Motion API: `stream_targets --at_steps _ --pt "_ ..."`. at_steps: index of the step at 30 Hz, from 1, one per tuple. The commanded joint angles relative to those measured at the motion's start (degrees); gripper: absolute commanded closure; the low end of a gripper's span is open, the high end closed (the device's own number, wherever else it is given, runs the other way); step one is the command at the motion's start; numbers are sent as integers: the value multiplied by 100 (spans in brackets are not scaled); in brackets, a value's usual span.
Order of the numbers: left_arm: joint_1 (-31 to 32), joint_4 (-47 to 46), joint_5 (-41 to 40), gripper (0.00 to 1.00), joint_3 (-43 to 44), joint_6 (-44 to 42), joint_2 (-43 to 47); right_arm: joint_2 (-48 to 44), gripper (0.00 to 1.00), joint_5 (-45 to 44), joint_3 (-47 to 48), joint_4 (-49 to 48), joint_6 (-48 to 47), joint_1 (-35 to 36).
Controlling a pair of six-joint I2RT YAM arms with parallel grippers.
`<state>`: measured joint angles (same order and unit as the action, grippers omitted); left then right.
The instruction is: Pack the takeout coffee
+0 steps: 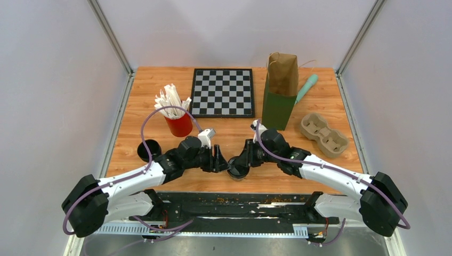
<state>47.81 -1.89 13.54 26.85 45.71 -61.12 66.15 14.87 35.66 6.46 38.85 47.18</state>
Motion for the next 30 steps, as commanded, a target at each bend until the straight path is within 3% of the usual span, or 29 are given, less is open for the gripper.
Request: stream_targets --at_steps 1,7,16,21,30 --pt "-19 -164 510 35 -49 203 -74 -26 80 -145 25 388 -149 14" --pt "-18 -1413 949 30 -586 955 -313 70 80 -97 -139 157 -10 8" --pt "-1 -2225 1145 30 -747 1450 -810 15 80 -146 -297 78 60 7" --pt "38 -1911 965 33 -665 1310 -937 -27 80 -172 -411 73 81 9" --pt "158 -769 257 53 -358 687 -1257 -19 80 -332 -921 -191 138 6"
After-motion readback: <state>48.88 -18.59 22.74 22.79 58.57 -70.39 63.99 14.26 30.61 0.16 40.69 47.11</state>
